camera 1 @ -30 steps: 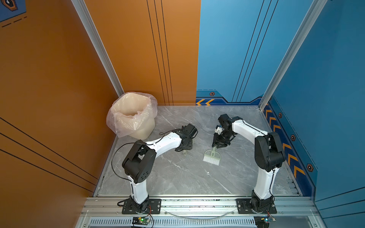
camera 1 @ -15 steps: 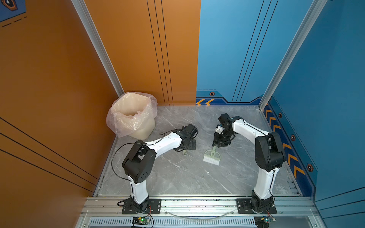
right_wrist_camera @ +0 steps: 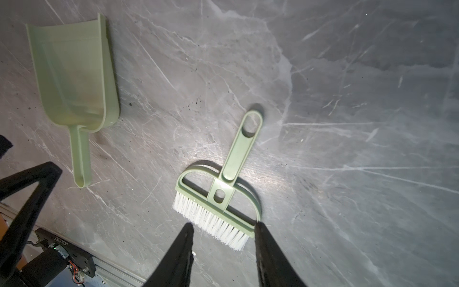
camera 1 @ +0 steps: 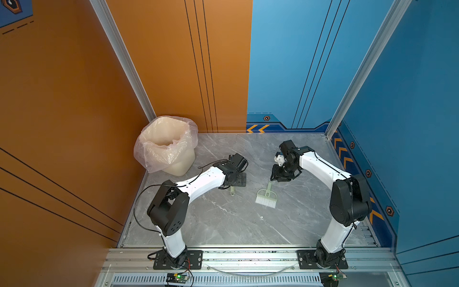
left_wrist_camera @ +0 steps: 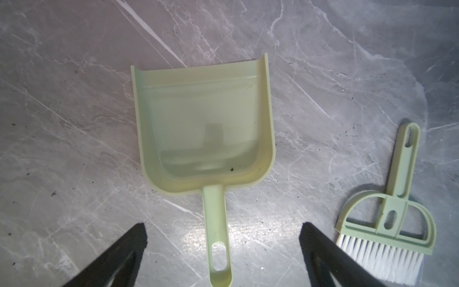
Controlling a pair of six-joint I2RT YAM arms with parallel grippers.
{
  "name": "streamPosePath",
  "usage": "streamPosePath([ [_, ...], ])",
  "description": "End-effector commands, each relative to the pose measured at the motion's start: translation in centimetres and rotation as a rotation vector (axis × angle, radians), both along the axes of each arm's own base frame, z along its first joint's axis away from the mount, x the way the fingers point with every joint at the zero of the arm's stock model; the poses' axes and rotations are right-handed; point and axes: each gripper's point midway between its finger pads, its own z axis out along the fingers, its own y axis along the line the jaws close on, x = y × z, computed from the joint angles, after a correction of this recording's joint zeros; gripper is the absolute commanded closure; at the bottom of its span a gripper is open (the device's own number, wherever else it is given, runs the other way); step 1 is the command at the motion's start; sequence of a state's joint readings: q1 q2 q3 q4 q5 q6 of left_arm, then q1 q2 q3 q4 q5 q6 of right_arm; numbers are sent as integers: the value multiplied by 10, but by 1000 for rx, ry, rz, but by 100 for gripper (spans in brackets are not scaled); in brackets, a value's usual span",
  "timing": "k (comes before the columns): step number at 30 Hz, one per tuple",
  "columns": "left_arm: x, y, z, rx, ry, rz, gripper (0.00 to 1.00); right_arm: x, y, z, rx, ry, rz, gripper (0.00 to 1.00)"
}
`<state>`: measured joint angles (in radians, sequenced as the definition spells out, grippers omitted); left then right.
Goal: Sweep away the paper scraps from the table
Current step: 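Set the green dustpan down beside the brush and release with the left gripper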
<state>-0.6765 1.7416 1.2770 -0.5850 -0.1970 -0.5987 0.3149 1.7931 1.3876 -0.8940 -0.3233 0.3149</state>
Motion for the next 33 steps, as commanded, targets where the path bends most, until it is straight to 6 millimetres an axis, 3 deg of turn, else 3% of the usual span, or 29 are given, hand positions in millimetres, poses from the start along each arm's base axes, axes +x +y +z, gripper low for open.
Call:
streamPosePath([
  [1, -6, 3, 12, 10, -33, -20, 2, -2, -12, -9, -56, 14, -56, 56],
  [18, -17, 21, 42, 35, -168, -68, 2, 4, 11, -27, -164, -31, -141, 53],
  [26, -23, 45, 50, 125, -259, -104, 2, 1, 13, -38, -186, -11, -136, 53],
  [33, -33, 67, 46, 208, -311, -120, 2, -1, 13, -43, -201, -8, -122, 53],
])
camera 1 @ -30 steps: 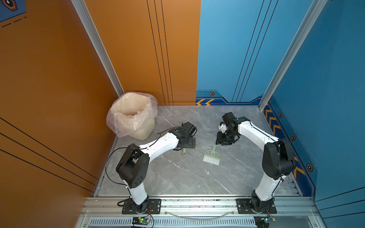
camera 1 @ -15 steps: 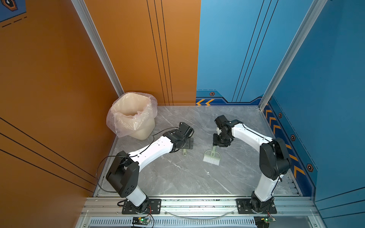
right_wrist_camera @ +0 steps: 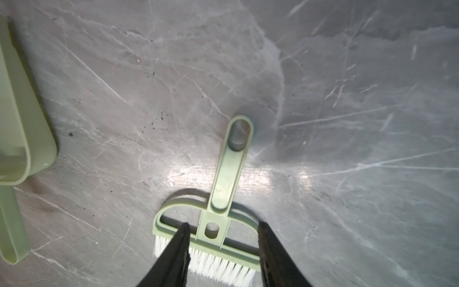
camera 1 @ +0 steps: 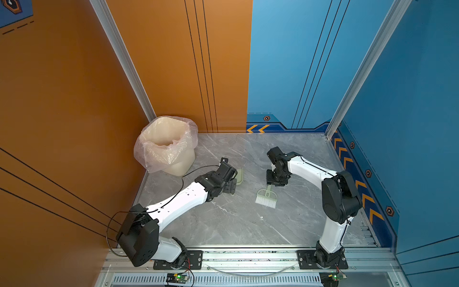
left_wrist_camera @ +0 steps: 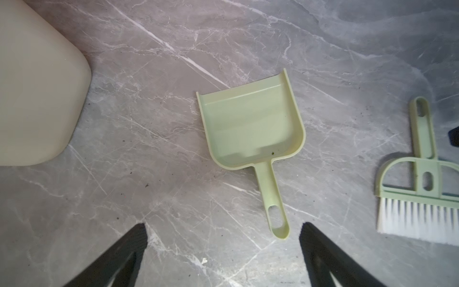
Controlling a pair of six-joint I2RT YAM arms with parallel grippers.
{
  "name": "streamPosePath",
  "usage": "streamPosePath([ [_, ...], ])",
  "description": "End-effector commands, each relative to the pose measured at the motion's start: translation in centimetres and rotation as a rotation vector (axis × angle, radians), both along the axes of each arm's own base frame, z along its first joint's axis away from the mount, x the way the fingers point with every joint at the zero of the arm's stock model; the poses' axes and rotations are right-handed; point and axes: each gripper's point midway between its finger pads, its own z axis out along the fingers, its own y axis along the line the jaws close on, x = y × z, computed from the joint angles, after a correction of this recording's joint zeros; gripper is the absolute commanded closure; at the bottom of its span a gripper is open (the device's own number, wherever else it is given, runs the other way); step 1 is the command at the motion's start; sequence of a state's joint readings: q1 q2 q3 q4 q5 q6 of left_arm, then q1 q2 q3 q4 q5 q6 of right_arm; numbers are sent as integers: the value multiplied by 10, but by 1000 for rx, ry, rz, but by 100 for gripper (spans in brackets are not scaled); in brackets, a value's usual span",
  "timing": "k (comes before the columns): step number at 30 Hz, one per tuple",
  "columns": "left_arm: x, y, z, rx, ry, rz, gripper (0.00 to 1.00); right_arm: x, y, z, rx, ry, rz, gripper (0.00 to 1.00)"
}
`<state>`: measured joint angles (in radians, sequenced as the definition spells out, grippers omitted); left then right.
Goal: Sweep away the paper scraps from the table
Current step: 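Set the green dustpan down beside the brush and release with the left gripper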
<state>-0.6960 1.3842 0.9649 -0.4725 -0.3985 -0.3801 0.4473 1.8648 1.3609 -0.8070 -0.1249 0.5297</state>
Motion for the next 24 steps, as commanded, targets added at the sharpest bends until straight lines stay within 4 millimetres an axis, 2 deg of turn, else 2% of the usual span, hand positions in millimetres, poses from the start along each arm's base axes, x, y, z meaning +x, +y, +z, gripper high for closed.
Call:
streamPosePath([
  [1, -1, 11, 9, 56, -80, -14, 2, -2, -5, -7, -40, -1, -5, 53],
  [8, -7, 36, 21, 71, -218, 10, 2, -2, -11, -1, -57, -51, 24, 53],
  [13, -9, 46, 28, 83, -330, -12, 2, -1, -14, 1, -62, -94, 31, 53],
  [19, -13, 82, 31, 202, -429, 71, 2, 2, -18, 4, -78, -150, 44, 52],
  [24, -12, 107, 24, 258, -412, 133, 2, 5, -21, 10, -96, -201, 61, 52],
])
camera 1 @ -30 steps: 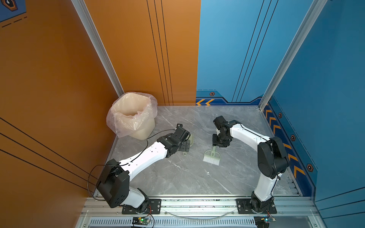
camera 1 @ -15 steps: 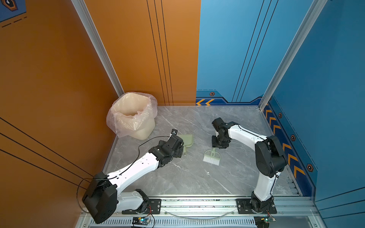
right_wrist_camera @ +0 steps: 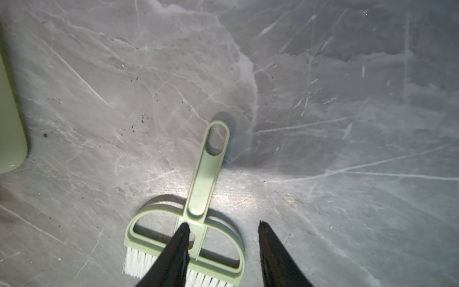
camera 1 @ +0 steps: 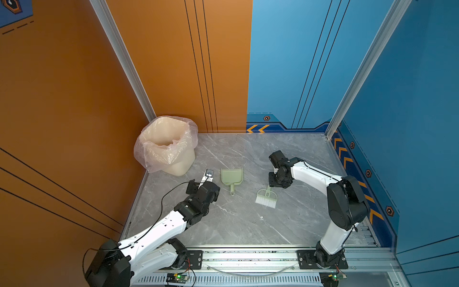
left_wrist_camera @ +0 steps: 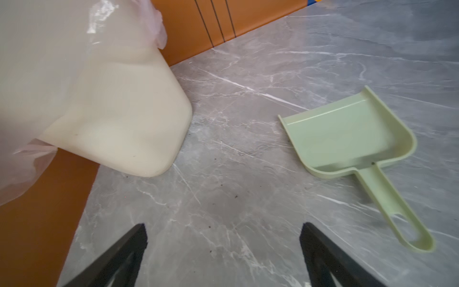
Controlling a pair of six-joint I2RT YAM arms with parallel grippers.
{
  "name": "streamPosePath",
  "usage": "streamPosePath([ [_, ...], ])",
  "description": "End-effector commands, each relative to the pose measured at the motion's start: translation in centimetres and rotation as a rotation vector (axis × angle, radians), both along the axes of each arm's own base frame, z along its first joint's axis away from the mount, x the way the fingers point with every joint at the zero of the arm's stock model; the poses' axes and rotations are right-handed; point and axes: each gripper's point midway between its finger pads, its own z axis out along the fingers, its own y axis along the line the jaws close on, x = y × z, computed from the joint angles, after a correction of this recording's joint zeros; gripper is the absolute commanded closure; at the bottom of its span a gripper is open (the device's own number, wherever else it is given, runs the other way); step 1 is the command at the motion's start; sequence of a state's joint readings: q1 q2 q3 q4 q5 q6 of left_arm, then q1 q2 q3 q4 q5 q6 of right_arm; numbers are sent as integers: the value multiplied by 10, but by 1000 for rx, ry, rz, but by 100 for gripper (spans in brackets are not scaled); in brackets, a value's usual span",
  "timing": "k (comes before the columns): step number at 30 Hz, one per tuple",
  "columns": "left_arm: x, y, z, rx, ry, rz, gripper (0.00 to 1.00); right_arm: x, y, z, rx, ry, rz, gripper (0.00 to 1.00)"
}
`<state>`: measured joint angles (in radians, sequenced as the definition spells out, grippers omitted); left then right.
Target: Sweep away the paper scraps from the table
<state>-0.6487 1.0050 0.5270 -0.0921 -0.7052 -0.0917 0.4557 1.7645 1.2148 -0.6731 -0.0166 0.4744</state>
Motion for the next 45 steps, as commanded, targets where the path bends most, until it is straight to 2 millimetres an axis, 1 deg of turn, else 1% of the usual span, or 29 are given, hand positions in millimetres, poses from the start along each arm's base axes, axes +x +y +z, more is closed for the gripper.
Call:
streamPosePath([
  [1, 4, 22, 6, 51, -45, 73, 2, 6, -3, 12, -31, -82, 29, 52],
  [6, 10, 39, 4, 21, -65, 98, 2, 9, -11, 22, -57, -146, 36, 52],
  [10, 15, 57, 7, -31, -96, 131, 2, 11, -19, 31, -92, -192, 40, 52],
  [14, 17, 77, -1, -78, -122, 169, 2, 13, -27, 41, -96, -243, 26, 52],
  [18, 20, 86, -4, -98, -156, 170, 2, 16, -33, 54, -94, -314, 29, 52],
  [22, 25, 88, -4, -136, -188, 149, 2, 21, -43, 64, -82, -407, 42, 52],
  [29, 32, 96, -15, -152, -179, 151, 2, 28, -75, 78, -102, -486, 20, 52],
  [36, 40, 97, -23, -157, -179, 145, 2, 28, -108, 82, -78, -546, -32, 52],
  [42, 49, 95, -28, -173, -182, 125, 2, 33, -125, 91, -84, -691, -59, 52],
  [45, 55, 93, -31, -184, -181, 115, 2, 33, -140, 89, -110, -718, -92, 52],
])
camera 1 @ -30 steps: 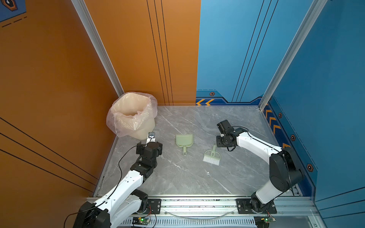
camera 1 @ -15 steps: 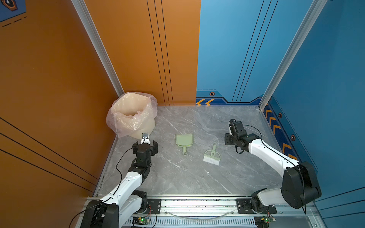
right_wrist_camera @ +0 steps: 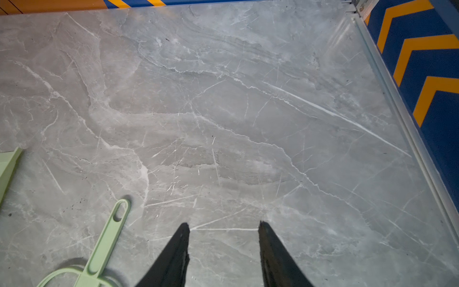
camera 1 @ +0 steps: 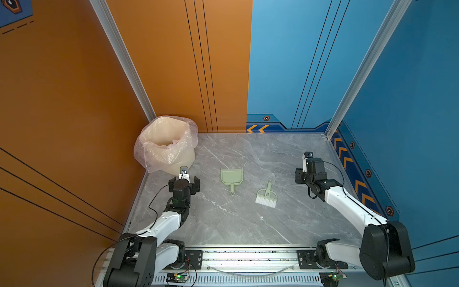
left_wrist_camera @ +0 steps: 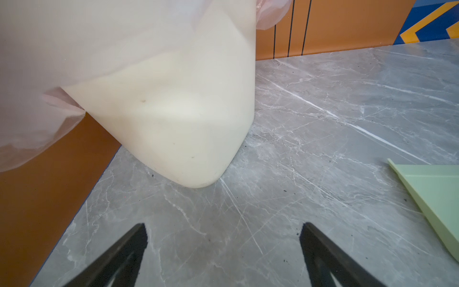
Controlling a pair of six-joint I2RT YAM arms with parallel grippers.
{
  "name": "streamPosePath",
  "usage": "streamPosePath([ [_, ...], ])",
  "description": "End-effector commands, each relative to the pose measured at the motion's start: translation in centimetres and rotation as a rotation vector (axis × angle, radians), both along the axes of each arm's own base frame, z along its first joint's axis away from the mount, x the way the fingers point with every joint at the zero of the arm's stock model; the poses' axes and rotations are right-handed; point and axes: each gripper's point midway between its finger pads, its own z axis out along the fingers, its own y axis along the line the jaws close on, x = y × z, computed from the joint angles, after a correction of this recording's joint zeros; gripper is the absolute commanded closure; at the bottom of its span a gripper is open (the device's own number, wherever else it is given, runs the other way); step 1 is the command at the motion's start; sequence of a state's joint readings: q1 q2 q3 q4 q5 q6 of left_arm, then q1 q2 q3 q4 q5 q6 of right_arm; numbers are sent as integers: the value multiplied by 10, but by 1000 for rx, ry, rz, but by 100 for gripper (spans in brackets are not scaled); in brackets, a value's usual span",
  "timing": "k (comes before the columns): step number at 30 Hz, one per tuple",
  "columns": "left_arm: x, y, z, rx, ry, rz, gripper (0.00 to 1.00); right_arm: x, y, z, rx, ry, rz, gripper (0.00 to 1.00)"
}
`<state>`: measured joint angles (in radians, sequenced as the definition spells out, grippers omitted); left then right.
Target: Sweep away the paper scraps from the table
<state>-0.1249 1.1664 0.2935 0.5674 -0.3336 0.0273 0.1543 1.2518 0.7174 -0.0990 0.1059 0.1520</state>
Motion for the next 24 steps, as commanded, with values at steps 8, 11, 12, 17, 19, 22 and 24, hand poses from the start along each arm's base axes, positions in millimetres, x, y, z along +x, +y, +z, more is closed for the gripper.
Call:
streamPosePath([
  [8, 23, -10, 2, -29, -40, -57, 2, 16, -38, 4, -52, -197, -84, 52],
  [11, 28, -13, 3, -30, -56, -70, 2, 19, -45, -6, -64, -210, -100, 52],
  [12, 30, -14, 2, -33, -57, -75, 2, 20, -46, -9, -73, -209, -100, 52],
  [17, 36, -14, 2, -24, -56, -77, 2, 24, -49, -16, -94, -250, -109, 52],
  [19, 36, -13, 0, -18, -62, -74, 2, 25, -50, -18, -95, -268, -115, 52],
  [22, 38, -12, -4, -9, -88, -67, 2, 27, -50, -20, -94, -287, -120, 52],
  [24, 39, -10, -9, -6, -88, -56, 2, 28, -49, -21, -92, -299, -114, 52],
])
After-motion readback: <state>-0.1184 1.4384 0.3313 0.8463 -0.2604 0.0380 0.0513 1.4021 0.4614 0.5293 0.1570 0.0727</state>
